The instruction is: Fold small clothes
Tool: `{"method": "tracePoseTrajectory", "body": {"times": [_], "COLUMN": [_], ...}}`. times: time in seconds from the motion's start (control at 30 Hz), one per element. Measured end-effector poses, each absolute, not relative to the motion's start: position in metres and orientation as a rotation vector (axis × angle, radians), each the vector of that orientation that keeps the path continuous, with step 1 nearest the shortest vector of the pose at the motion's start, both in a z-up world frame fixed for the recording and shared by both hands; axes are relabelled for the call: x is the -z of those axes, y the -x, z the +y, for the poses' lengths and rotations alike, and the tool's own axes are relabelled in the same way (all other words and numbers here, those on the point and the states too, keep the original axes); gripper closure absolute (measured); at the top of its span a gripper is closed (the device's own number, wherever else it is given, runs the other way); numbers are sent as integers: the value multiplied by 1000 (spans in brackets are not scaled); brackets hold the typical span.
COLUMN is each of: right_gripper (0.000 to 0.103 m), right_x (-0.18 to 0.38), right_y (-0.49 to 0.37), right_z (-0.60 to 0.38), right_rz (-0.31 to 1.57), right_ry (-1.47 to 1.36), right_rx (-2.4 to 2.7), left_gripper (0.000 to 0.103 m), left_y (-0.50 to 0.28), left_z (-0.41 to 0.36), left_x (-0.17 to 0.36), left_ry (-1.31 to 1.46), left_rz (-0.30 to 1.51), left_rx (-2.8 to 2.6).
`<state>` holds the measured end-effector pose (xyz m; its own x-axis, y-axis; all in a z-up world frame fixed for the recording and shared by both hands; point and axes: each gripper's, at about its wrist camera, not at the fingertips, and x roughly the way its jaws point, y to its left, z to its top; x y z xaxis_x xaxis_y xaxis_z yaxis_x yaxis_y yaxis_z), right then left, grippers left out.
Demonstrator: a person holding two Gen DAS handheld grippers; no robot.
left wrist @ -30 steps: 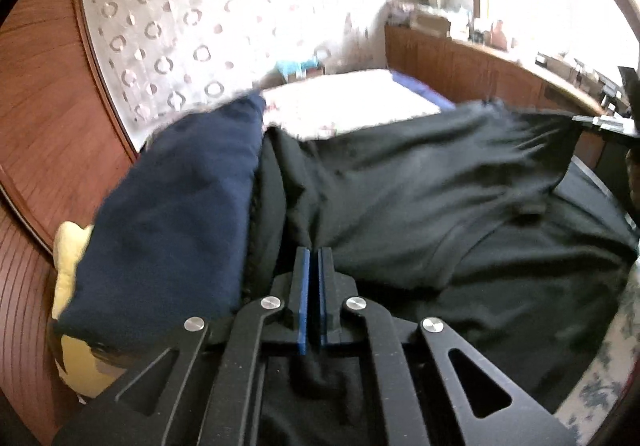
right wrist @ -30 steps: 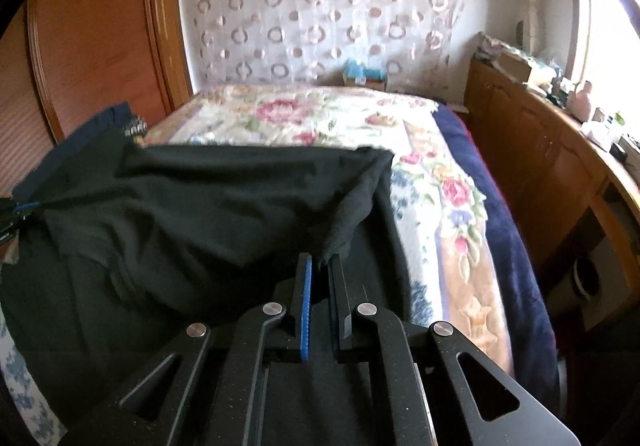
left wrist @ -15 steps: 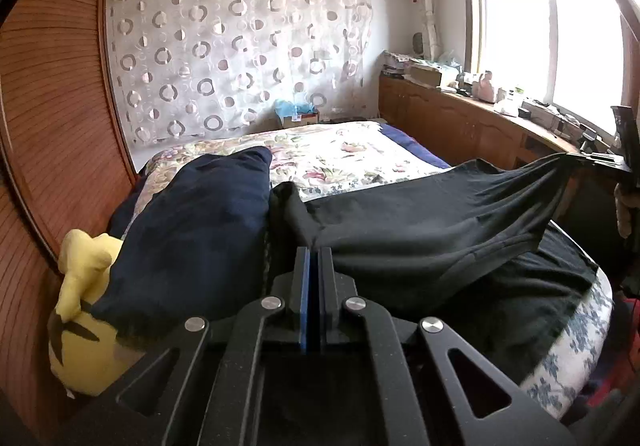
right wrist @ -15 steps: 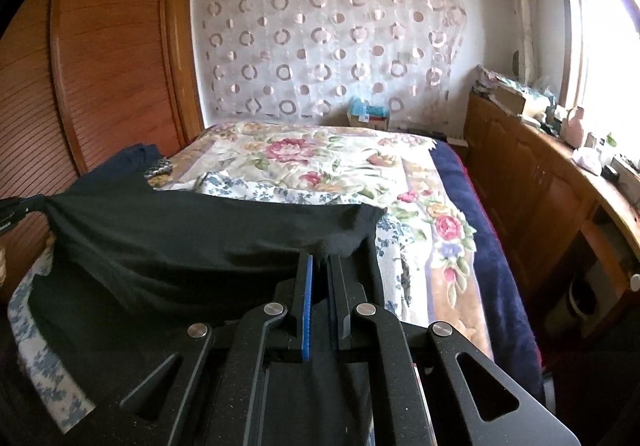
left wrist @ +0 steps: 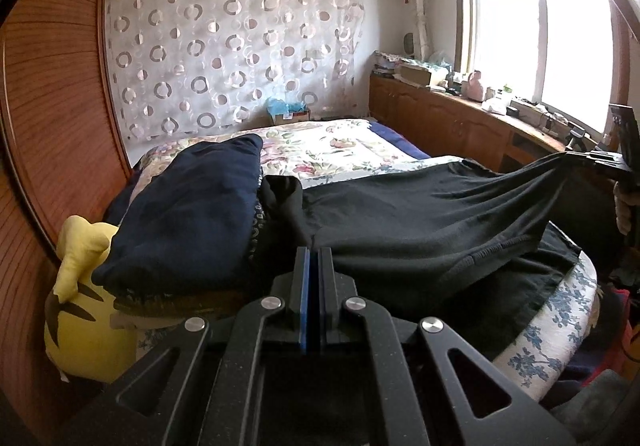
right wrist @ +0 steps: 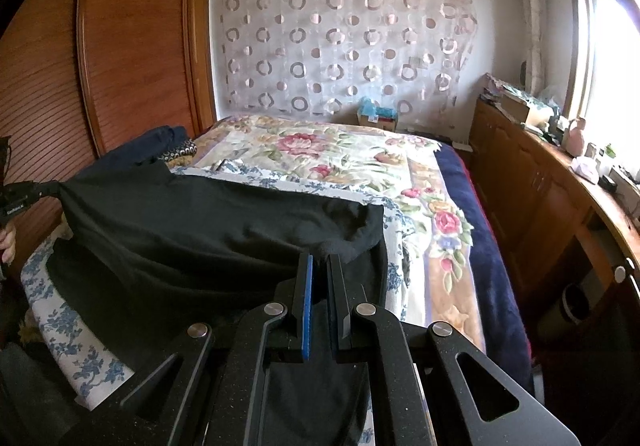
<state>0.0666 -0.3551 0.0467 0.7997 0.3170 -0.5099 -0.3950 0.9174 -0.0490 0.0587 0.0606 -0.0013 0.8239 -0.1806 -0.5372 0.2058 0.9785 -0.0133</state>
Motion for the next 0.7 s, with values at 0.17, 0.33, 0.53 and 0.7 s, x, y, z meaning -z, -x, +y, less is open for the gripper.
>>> {"method": "tracePoseTrajectory", "body": {"times": [0.17,0.33,0.53,0.7], "right_gripper": [97,97,97,97], "right_x": [-49,-48,-19,13], "right_y": [-58,-51,-50,-62], "right_z": [-352,-352,-355,-352], "right_rz": [518,522,607,687], "right_ry": [160,166,156,137], "right_rx": [-383,-384,-376,-371], "left_gripper": [99,99,99,99], "left_y": [-53,-45,-38,-39], "left_z": [62,60,58,53], "left_x": [0,10,48,63], "left_ry": [-37,-51,-36,-28], "left_rz": [562,590,675,712], "left_rx": [216,211,210,193]}}
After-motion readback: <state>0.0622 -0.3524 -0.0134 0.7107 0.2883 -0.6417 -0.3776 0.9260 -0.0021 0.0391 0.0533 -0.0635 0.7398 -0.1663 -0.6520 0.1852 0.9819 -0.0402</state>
